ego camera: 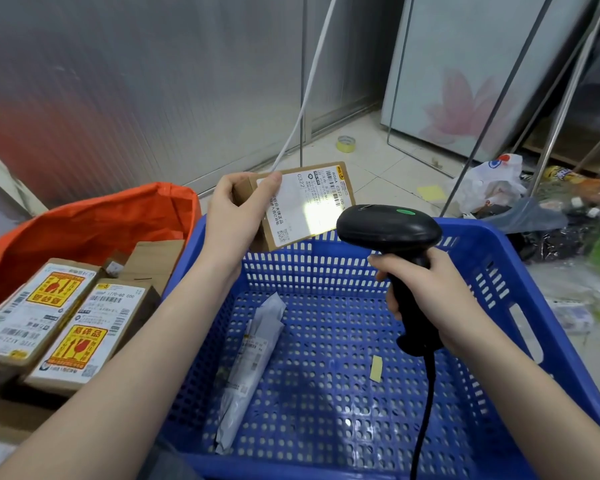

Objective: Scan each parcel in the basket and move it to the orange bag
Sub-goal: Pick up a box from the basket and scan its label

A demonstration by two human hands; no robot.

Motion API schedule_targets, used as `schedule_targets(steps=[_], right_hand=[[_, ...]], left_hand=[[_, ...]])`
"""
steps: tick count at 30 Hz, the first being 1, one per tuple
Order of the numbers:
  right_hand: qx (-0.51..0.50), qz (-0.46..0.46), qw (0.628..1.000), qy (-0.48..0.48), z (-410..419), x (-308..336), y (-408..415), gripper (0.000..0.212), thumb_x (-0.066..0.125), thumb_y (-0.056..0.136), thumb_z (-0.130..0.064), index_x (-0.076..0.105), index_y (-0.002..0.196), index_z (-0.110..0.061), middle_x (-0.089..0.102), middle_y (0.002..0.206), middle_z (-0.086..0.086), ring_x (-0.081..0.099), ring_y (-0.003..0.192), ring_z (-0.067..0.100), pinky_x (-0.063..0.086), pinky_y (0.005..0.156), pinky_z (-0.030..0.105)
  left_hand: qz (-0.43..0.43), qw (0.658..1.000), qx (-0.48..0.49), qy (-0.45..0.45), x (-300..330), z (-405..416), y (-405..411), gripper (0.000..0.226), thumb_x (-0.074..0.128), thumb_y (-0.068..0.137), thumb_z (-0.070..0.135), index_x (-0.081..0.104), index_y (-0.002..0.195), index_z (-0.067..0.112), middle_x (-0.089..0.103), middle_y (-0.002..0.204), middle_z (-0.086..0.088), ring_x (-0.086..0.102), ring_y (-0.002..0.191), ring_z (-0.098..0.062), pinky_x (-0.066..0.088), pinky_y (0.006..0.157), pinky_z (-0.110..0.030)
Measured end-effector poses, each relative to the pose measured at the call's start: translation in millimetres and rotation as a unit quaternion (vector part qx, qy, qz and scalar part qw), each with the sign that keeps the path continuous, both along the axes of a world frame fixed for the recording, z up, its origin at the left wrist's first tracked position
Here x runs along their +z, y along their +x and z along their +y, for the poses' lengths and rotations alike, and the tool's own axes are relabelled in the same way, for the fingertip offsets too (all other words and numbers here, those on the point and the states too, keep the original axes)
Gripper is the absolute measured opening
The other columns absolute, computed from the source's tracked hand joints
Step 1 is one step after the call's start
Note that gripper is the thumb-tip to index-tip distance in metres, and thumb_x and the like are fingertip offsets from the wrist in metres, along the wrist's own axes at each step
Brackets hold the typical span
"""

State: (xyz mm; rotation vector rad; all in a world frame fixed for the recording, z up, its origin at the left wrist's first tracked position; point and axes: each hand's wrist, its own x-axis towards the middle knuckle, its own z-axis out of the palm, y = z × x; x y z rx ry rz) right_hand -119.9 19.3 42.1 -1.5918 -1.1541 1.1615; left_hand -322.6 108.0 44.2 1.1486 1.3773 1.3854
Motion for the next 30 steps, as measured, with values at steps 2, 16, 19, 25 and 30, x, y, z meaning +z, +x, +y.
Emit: schedule_targets(steps=[2, 16, 19, 25, 30], right_hand=[[0.002, 0.007, 1.000, -0.005, 0.1, 0.0, -0.7, 0.027, 0.067, 0.083, -0.029, 0.058, 0.079, -0.004, 0.053, 0.047, 0.007, 0.050, 0.046, 0.021, 0.044, 0.052, 0.032], [0.013, 0.021, 1.000, -0.013, -0.6, 4.7, -0.9, 0.024, 0.068, 0.084, -0.024, 0.056, 0.077, -0.005, 0.054, 0.046, 0.000, 0.051, 0.042, 0.016, 0.045, 0.044, 0.026], [0.007, 0.022, 1.000, -0.005, -1.1, 6.5, 1.0, 0.023, 0.068, 0.083, -0.023, 0.054, 0.076, -0.006, 0.053, 0.046, -0.003, 0.052, 0.041, 0.017, 0.045, 0.043, 0.026], [0.009, 0.009, 1.000, 0.001, -2.2, 8.0, 5.0, 0.025, 0.068, 0.082, -0.024, 0.055, 0.076, -0.004, 0.053, 0.047, 0.002, 0.052, 0.043, 0.018, 0.044, 0.043, 0.027], [0.009, 0.000, 1.000, 0.006, -1.5, 8.4, 6.9, 0.025, 0.068, 0.082, -0.024, 0.055, 0.075, -0.004, 0.053, 0.045, 0.001, 0.051, 0.041, 0.018, 0.043, 0.042, 0.026]], left_hand=[[0.002, 1.000, 0.001, 0.000, -0.9, 0.5, 0.3, 0.036, 0.071, 0.084, 0.038, 0.057, 0.106, 0.012, 0.064, 0.081, 0.004, 0.063, 0.060, 0.001, 0.043, 0.046, -0.014], [0.010, 1.000, 0.005, 0.009, 1.1, -0.6, -1.6, 0.031, 0.069, 0.086, 0.037, 0.056, 0.103, 0.015, 0.066, 0.082, 0.005, 0.066, 0.063, 0.001, 0.044, 0.047, -0.014], [0.013, 1.000, 0.008, 0.008, 1.2, -0.8, -2.8, 0.032, 0.069, 0.086, 0.038, 0.056, 0.104, 0.016, 0.068, 0.085, 0.002, 0.068, 0.067, -0.003, 0.046, 0.048, -0.016], [0.016, 1.000, 0.015, 0.013, 1.2, 0.6, -4.3, 0.035, 0.070, 0.085, 0.036, 0.056, 0.108, 0.014, 0.068, 0.088, 0.004, 0.068, 0.074, -0.003, 0.049, 0.056, -0.015], [0.012, 0.999, 0.026, 0.017, 0.0, 3.3, -6.1, 0.033, 0.072, 0.084, 0.033, 0.056, 0.105, 0.014, 0.066, 0.084, 0.007, 0.067, 0.071, 0.000, 0.048, 0.055, -0.014]])
